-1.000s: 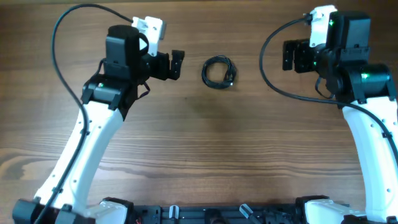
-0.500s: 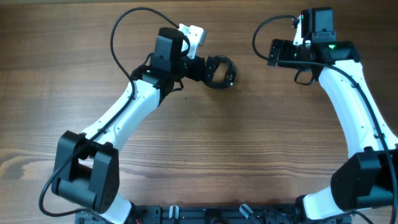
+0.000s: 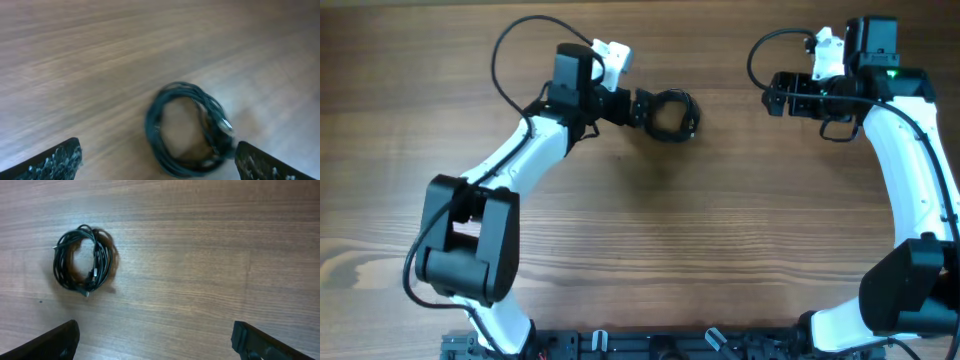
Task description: Untangle cables
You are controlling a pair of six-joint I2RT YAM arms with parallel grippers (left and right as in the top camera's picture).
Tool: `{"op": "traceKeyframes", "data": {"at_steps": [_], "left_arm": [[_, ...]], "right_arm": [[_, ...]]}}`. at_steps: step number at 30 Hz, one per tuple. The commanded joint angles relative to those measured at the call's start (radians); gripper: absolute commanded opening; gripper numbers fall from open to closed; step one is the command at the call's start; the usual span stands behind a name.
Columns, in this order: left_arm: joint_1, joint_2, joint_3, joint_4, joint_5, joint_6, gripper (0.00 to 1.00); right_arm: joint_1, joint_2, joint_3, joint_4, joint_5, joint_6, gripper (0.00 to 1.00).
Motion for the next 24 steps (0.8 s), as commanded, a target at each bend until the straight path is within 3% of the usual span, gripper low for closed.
{"op": "traceKeyframes", "data": {"at_steps": [1,9,18,24], "left_arm": [[0.008,0.084,0.018,0.065,-0.005,0.023,1.00],[0.007,0.172,0.018,0.161,0.161,0.056,1.00],[-0.049,0.229,0.018,0.160,0.170,0.056,1.00],[-0.073,0.245,0.018,0.190,0.164,0.056,0.85]], "right_arm": [[0.000,0.011,0.016,-0.045,-0.071,-0.019,1.00],[0.002,0.011,0.017,-0.064,-0.152,-0.020,1.00],[0.002,0.011,0.017,-0.066,-0.196,-0.021,1.00],[0.002,0.011,0.017,-0.066,-0.196,-0.020,1.00]]}}
